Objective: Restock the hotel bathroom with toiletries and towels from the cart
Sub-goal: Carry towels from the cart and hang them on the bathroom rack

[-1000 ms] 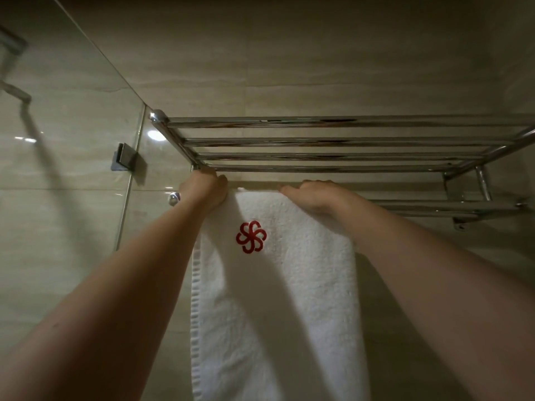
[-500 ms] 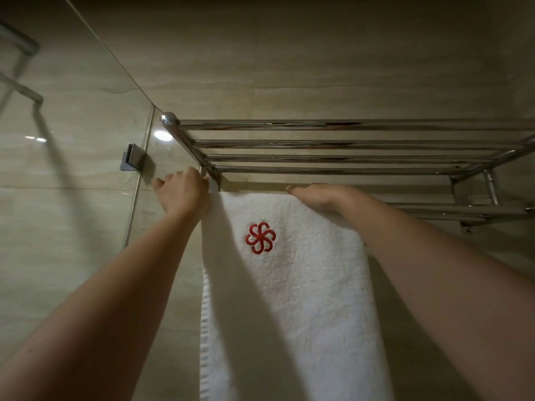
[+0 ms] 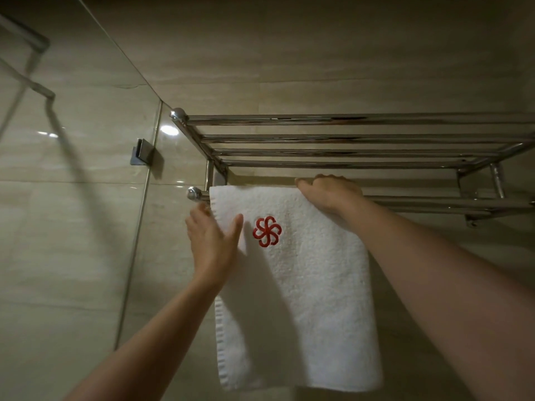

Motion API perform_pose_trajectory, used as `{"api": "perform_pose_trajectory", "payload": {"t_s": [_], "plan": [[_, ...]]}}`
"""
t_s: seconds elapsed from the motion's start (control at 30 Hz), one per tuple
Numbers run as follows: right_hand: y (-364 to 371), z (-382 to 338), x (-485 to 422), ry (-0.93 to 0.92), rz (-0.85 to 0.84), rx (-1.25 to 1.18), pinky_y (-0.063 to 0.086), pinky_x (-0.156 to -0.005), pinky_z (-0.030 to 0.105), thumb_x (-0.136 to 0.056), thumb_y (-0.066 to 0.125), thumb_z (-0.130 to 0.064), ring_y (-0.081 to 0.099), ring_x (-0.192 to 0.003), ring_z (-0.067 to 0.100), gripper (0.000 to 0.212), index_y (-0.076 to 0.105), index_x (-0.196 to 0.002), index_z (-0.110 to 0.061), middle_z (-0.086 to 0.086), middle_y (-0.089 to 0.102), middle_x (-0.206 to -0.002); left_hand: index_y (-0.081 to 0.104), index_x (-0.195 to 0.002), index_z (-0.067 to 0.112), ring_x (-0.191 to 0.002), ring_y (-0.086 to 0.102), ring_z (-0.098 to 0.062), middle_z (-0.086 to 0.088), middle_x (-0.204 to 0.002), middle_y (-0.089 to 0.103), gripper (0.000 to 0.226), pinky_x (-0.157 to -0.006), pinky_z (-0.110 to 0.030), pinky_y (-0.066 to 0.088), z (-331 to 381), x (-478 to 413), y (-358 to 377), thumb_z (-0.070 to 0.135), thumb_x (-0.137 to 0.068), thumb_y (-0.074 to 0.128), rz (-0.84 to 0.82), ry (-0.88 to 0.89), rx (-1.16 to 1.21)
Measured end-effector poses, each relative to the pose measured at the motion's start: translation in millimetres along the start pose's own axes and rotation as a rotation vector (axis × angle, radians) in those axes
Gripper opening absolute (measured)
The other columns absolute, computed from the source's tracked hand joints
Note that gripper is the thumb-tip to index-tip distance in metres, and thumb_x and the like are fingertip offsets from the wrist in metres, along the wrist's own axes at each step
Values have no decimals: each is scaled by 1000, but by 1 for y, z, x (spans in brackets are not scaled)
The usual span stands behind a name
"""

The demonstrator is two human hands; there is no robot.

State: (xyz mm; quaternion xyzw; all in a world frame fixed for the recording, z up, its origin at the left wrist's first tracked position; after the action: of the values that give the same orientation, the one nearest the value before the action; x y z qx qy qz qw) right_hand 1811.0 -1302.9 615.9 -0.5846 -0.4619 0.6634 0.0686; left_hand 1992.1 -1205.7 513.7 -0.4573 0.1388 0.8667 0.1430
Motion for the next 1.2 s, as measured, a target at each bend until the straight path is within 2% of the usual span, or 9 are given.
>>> {"api": "perform_pose_trajectory", "payload": {"t_s": [0.17, 0.3, 0.43, 0.53, 0.7, 0.9, 1.0, 1.13, 1.2], "plan": [[0, 0, 1, -16, -10, 21, 40, -86, 39, -95, 8, -58, 51, -116, 29, 71, 42, -137, -13, 14, 52, -132, 53, -120, 11, -96, 63, -27, -5, -105, 63, 43, -81, -45, 55, -10, 8, 9, 33, -85, 64, -165, -209, 228], [-2, -1, 2, -28, -8, 46, 38, -84, 38, -95, 7, -58, 50, -118, 29, 71, 42, -137, -13, 14, 52, -133, 63, -102, 9, -72, 67, -19, -5, -82, 67, 27, -56, -28, 54, -13, 11, 2, 31, -86, 63, -276, -317, 374], [-3, 0, 3, -43, 8, 33, 37, -88, 39, -95, 8, -58, 49, -120, 29, 70, 40, -139, -13, 13, 52, -134, 63, -102, 9, -57, 65, -15, -6, -76, 67, 38, -49, -24, 53, -21, 19, 4, 42, -84, 60, -542, -642, 589], [-1, 3, 3, -64, 16, 7, 39, -88, 39, -95, 10, -58, 53, -114, 27, 69, 44, -136, -14, 12, 56, -128, 63, -104, 9, -61, 69, -17, -6, -77, 71, 39, -52, -26, 55, -19, 14, 3, 42, -83, 61, -669, -630, 560], [-3, 7, 10, -159, 111, -69, 41, -84, 36, -97, 22, -54, 59, -99, 24, 56, 61, -109, -16, 5, 65, -104, 63, -96, 9, -59, 69, -15, -2, -69, 73, 19, -50, -27, 55, -8, 4, -2, 25, -88, 59, -619, -492, 555], [-6, 30, 60, -256, 645, -118, 32, -99, 36, -93, 47, -35, 39, -122, 23, 45, 44, -135, -18, 6, 46, -131, 62, -101, 5, -68, 67, -22, -10, -84, 69, 23, -54, -30, 58, -2, 2, -1, 25, -91, 56, -516, -458, 565], [4, 48, 83, -165, 596, -241, 44, -83, 33, -94, 47, -34, 49, -111, 23, 52, 31, -142, -22, 8, 46, -129, 63, -96, 7, -60, 67, -17, -7, -77, 69, 21, -49, -26, 55, -2, -3, -3, 27, -91, 57, -450, -464, 556], [15, 56, 84, -130, 464, -36, 42, -67, 31, -97, 37, -44, 64, -88, 26, 63, 5, -148, -26, 8, 59, -116, 57, -105, 8, -75, 63, -23, -11, -92, 65, 28, -57, -33, 51, -5, -8, -10, 32, -92, 55, -377, -491, 479], [11, 60, 77, -89, 396, -279, 45, -64, 33, -97, 43, -37, 63, -82, 27, 61, 10, -147, -29, 6, 63, -98, 53, -111, 11, -81, 61, -25, -12, -99, 62, 29, -59, -35, 50, -5, -12, -12, 33, -93, 51, -361, -475, 443]]}}
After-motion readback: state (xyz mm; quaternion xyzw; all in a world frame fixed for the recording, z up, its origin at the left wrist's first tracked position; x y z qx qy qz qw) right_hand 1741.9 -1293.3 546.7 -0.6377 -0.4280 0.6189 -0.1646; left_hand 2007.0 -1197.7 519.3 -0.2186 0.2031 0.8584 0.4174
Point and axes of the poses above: each hand's wrist, its own x-axis away from the middle knuckle, its own y-axis out of the palm, z = x × y, the point moved 5 cm from there along -x, towards the middle knuckle
